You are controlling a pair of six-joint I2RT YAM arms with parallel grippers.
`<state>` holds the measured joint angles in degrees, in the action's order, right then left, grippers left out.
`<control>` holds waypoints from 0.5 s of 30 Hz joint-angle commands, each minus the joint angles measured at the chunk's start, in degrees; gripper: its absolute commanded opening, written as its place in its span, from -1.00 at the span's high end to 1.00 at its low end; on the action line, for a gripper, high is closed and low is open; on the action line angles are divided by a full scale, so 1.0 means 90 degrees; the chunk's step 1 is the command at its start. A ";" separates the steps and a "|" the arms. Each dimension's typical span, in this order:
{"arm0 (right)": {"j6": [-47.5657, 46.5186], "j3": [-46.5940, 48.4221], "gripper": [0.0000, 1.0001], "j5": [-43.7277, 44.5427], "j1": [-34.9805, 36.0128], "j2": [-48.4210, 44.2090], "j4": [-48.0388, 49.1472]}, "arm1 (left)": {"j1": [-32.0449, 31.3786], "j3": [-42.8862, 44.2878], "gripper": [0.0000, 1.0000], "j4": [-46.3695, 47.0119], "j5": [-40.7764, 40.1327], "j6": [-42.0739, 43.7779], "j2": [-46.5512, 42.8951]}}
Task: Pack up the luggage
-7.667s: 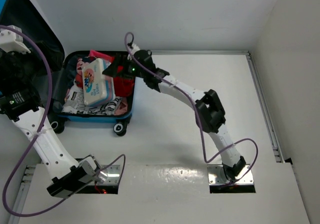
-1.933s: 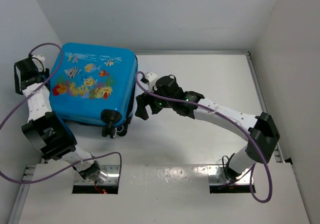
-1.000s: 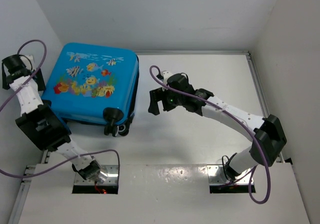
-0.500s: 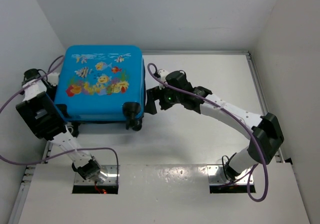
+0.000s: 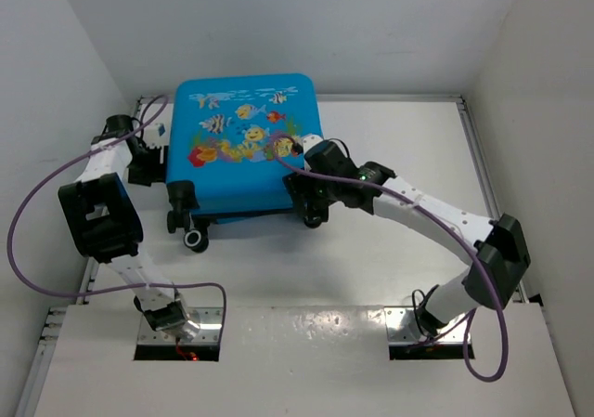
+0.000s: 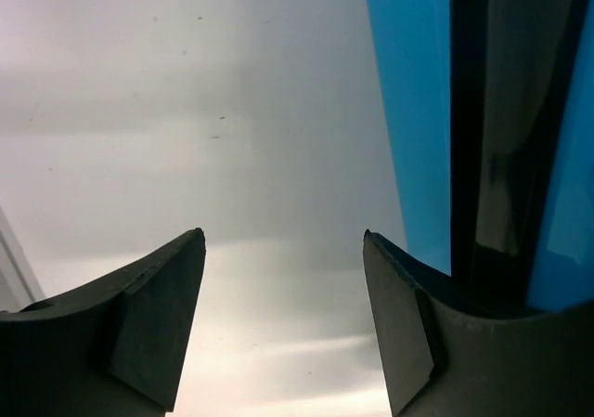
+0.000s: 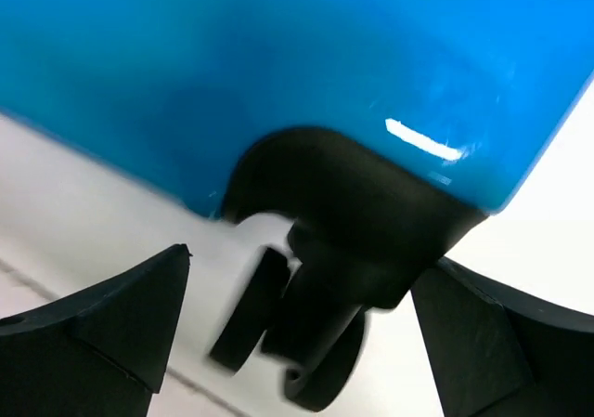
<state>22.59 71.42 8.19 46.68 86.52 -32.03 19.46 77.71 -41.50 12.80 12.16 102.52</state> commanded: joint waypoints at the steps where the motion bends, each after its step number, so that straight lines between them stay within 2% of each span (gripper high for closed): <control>1: -0.0800 0.0170 -0.98 0.0916 -0.0059 0.0220 0.0191 | -0.0209 0.0125 -0.47 -0.0214 0.0551 -0.0092 -0.0346; 4: -0.0772 0.0229 -0.85 0.0722 -0.0507 0.0513 -0.0433 | -0.0268 0.0125 -0.47 -0.0214 0.0492 -0.0092 -0.0483; 8: -0.0626 -0.0142 -0.49 0.0585 -0.0869 0.0591 -0.0192 | -0.0336 0.0125 -0.47 -0.0155 0.0414 -0.0092 -0.0541; 10: -0.0800 -0.0104 -0.04 0.0400 -0.0957 0.0699 -0.0104 | -0.0336 0.0047 -0.47 -0.0087 0.0414 -0.0092 -0.0600; 11: -0.0782 0.0061 0.26 0.0370 -0.1045 0.0709 -0.0093 | -0.0336 -0.0011 -0.47 -0.0087 0.0414 -0.0092 -0.0600; 12: -0.0772 0.0246 0.83 0.0302 -0.1075 0.0738 -0.0132 | -0.0336 -0.0012 -0.47 -0.0087 0.0346 -0.0150 -0.0600; 13: -0.0917 0.0335 0.98 0.0272 -0.1094 0.0719 -0.0142 | -0.0336 -0.0012 -0.47 -0.0029 0.0346 -0.0150 -0.0600; 15: -0.1161 0.0327 1.00 0.0340 -0.0987 0.0341 0.0372 | -0.0336 -0.0070 -0.47 -0.0028 0.0346 -0.0150 -0.0600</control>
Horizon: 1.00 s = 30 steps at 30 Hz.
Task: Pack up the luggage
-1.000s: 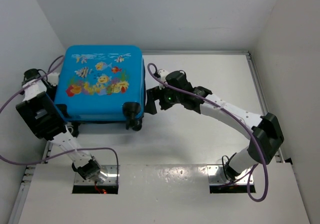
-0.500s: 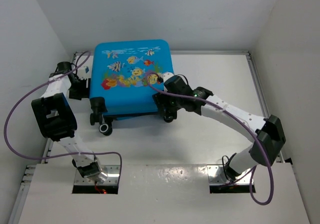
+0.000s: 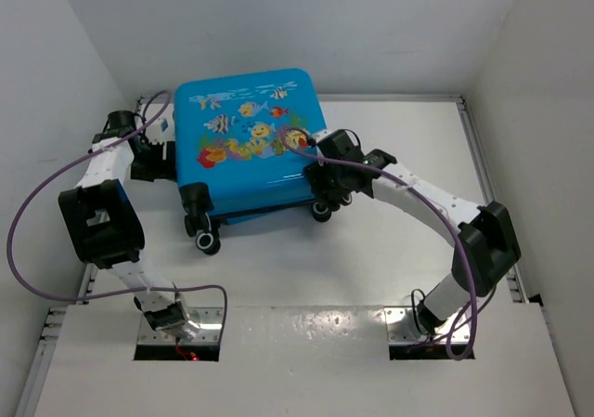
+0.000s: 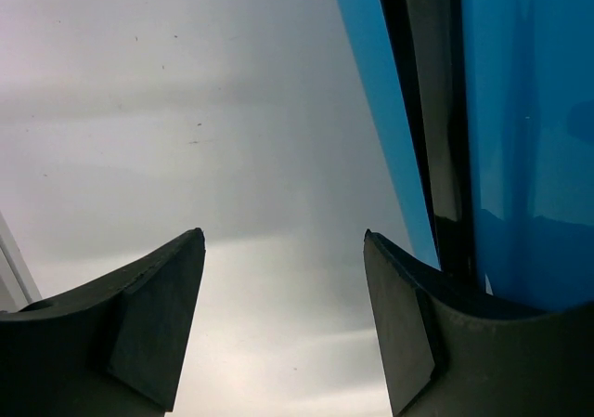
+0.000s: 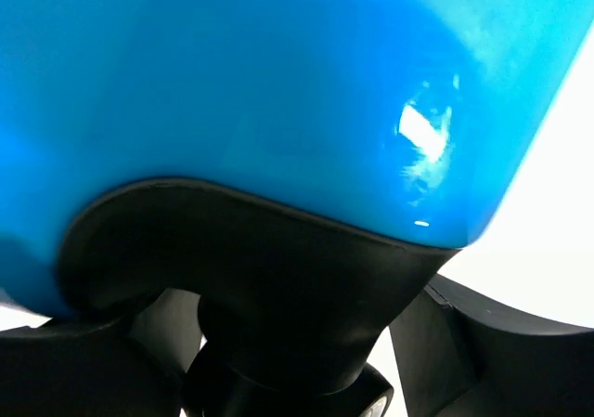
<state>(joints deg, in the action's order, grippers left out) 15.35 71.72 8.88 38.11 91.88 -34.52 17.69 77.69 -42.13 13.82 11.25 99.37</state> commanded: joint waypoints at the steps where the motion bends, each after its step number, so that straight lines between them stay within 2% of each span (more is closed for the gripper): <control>1: -0.0629 0.0283 1.00 0.0292 0.0033 -0.0354 0.0855 | -0.0140 -0.0126 -0.47 0.0100 0.0232 -0.0048 -0.0250; 2: -0.0932 0.0350 1.00 0.0282 0.0169 -0.0548 0.1292 | -0.0140 -0.0126 -0.47 0.0101 0.0232 -0.0116 -0.0250; 8: -0.2182 0.0732 1.00 0.0322 0.0288 -0.0794 0.2076 | -0.0004 -0.0536 -0.47 0.0481 0.0690 -0.0253 -0.0368; 14: -0.2447 0.0236 1.00 0.0351 0.0025 -0.0746 0.2575 | 0.0192 -0.0966 -0.47 0.0823 0.1403 -0.0332 -0.0679; 16: -0.2575 -0.0039 1.00 0.0390 -0.0035 -0.0717 0.3112 | 0.0192 -0.1025 -0.50 0.0882 0.1403 -0.0332 -0.0748; 20: -0.2536 -0.0350 1.00 0.0419 -0.0337 -0.0376 0.3463 | 0.0348 -0.1151 -0.50 0.0969 0.1540 -0.0332 -0.0817; 24: -0.2078 -0.0401 1.00 0.0097 -0.0630 -0.0082 0.3231 | 0.0427 -0.1152 -0.52 0.1029 0.1617 -0.0332 -0.0953; 30: -0.1853 -0.0324 1.00 0.0116 -0.0630 0.0318 0.3152 | 0.0807 -0.1415 -0.55 0.1087 0.1813 -0.0332 -0.1080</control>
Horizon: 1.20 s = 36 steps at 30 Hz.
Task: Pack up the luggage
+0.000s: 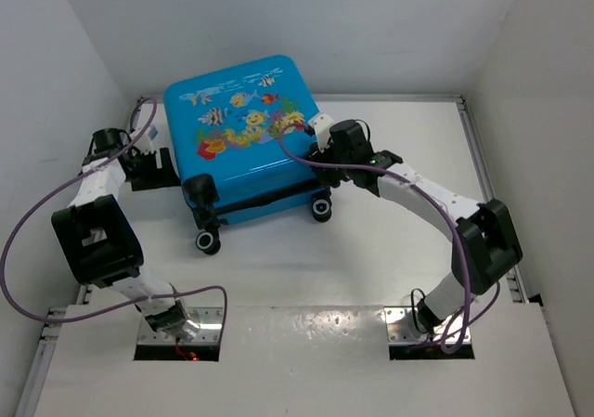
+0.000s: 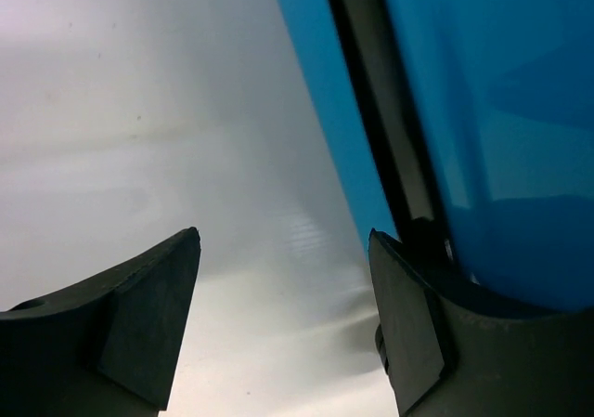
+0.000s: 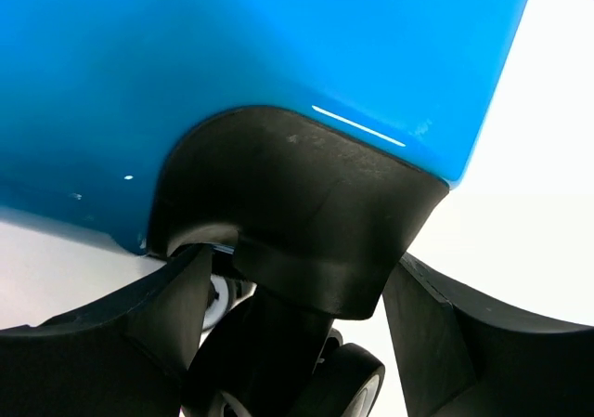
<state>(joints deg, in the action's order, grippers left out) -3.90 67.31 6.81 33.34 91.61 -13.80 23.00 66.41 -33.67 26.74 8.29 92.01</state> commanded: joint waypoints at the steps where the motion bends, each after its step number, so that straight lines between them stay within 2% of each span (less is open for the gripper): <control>1: 0.0384 0.0226 1.00 0.0337 -0.0150 0.0396 0.0744 | 0.0217 -0.0220 -0.55 0.0147 0.0475 0.0122 -0.0262; 4: 0.0580 0.0421 1.00 0.0347 -0.0238 0.0592 0.0557 | 0.0383 -0.0446 -0.45 -0.0018 0.1382 0.0590 -0.0388; 5: 0.0590 0.0451 1.00 0.0357 -0.0248 0.0592 0.0509 | 0.0490 -0.0523 -0.29 -0.0173 0.1597 0.1153 -0.0389; 6: 0.0580 0.0470 1.00 0.0347 -0.0257 0.0602 0.0489 | 0.0665 -0.0524 -0.22 -0.0368 0.2073 0.1545 -0.0389; 7: 0.0590 0.0461 1.00 0.0347 -0.0277 0.0592 0.0469 | 0.0763 -0.0524 -0.15 -0.0844 0.2290 0.2380 -0.0302; 8: 0.0590 0.0461 1.00 0.0328 -0.0267 0.0563 0.0392 | 0.0842 -0.0466 -0.05 -0.1052 0.2447 0.2756 -0.0301; 9: 0.0590 0.0461 1.00 0.0347 -0.0277 0.0524 0.0372 | 0.0910 -0.0378 -0.02 -0.1276 0.2642 0.3176 -0.0224; 10: 0.0609 0.0441 1.00 0.0328 -0.0287 0.0495 0.0265 | 0.0978 -0.0290 0.00 -0.1926 0.2731 0.3683 -0.0039; 11: 0.0609 0.0451 1.00 0.0327 -0.0287 0.0466 0.0196 | 0.0979 -0.0173 0.00 -0.2329 0.2809 0.4819 0.0098; 14: 0.0609 0.0393 1.00 0.0376 -0.0355 0.0338 -0.0038 | 0.1252 0.0247 -0.04 -0.3558 0.3297 0.6281 0.0537; 15: 0.0619 0.0363 1.00 0.0386 -0.0374 0.0242 -0.0077 | 0.1340 0.0306 -0.18 -0.3699 0.3443 0.6894 0.0771; 16: 0.0609 0.0324 1.00 0.0386 -0.0375 0.0202 -0.0116 | 0.1418 0.0374 -0.25 -0.3768 0.3677 0.7113 0.0870; 19: 0.0629 0.0246 1.00 0.0435 -0.0394 0.0095 -0.0273 | 0.1477 0.0442 -0.31 -0.3594 0.3738 0.7378 0.1056; 25: 0.0756 0.0304 1.00 0.0552 -0.0297 0.0045 -0.0546 | 0.1214 0.0443 -0.33 -0.2608 0.3883 0.7136 0.1056; 36: 0.0844 0.0773 1.00 0.0777 -0.0170 0.0348 -0.0898 | 0.0862 0.0755 -0.24 -0.2431 0.4313 0.7612 0.1340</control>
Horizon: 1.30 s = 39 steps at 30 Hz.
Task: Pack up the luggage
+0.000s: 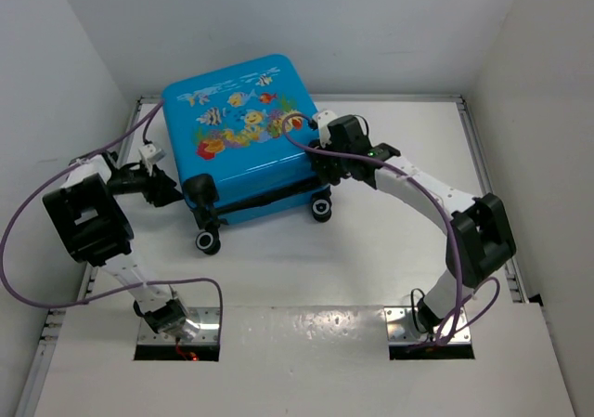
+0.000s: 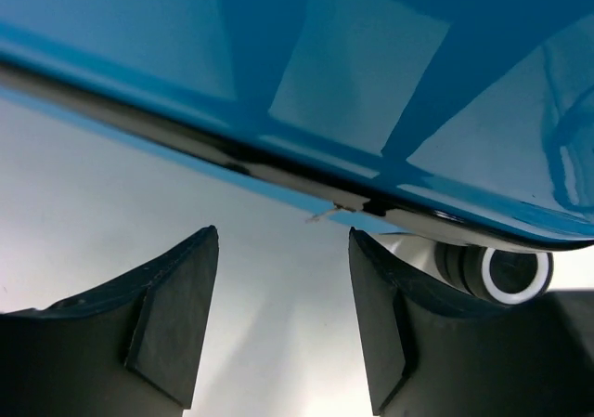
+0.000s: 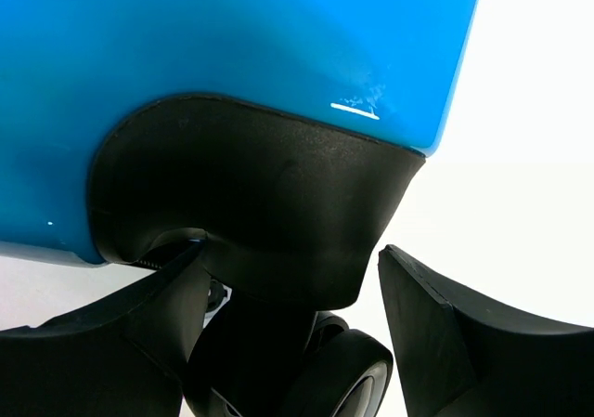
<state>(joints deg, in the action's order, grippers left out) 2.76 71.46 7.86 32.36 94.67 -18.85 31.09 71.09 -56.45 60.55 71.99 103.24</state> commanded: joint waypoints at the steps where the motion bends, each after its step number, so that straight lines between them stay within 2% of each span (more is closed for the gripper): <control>1: 0.0103 0.0341 1.00 0.0679 -0.0051 0.0018 -0.0356 | -0.0104 0.0236 -0.24 -0.0132 0.0557 0.0662 0.0178; 7: 0.0152 0.0390 1.00 0.0816 0.0057 0.0096 -0.0464 | -0.0173 0.0694 -0.11 -0.1342 0.0859 0.1844 0.0754; 9: 0.0162 0.0400 1.00 0.0826 0.0067 0.0086 -0.0454 | -0.0231 0.0908 -0.05 -0.1880 0.0918 0.2574 0.0930; 13: 0.0181 0.0458 1.00 0.0885 0.0067 0.0135 -0.0532 | -0.0232 0.0822 -0.05 -0.2019 0.1094 0.2675 0.0951; 16: 0.0201 0.0468 1.00 0.0895 0.0115 0.0164 -0.0591 | -0.0300 0.0822 0.09 -0.2019 0.1336 0.2675 0.0883; 20: 0.0191 0.0507 1.00 0.0924 0.0155 0.0174 -0.0591 | -0.0300 0.0822 0.38 -0.2019 0.1416 0.2675 0.0814; 21: 0.0171 0.0507 1.00 0.0933 0.0155 0.0193 -0.0601 | -0.0368 0.0822 0.52 -0.2019 0.1416 0.2675 0.0814; 24: 0.0201 0.0536 1.00 0.0914 0.0174 0.0213 -0.0610 | -0.0369 0.0822 0.75 -0.2019 0.1339 0.2617 0.0755; 25: 0.0210 0.0527 1.00 0.0924 0.0174 0.0213 -0.0601 | -0.0436 0.0745 0.89 -0.2019 0.1338 0.2704 0.0678; 26: 0.0201 0.0536 1.00 0.0943 0.0174 0.0213 -0.0581 | -0.0437 0.0647 0.93 -0.2019 0.1251 0.2705 0.0590; 28: 0.0191 0.0546 1.00 0.0924 0.0184 0.0213 -0.0601 | -0.0437 0.0549 1.00 -0.2019 0.1183 0.2705 0.0502; 39: 0.0259 0.0458 1.00 0.0875 0.0194 0.0135 -0.0581 | -0.0193 -0.0954 1.00 -0.2019 0.0977 0.3026 -0.0787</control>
<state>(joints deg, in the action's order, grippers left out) 2.98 74.39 14.22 33.89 96.53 -24.73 29.34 65.63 -67.42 65.36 95.68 101.86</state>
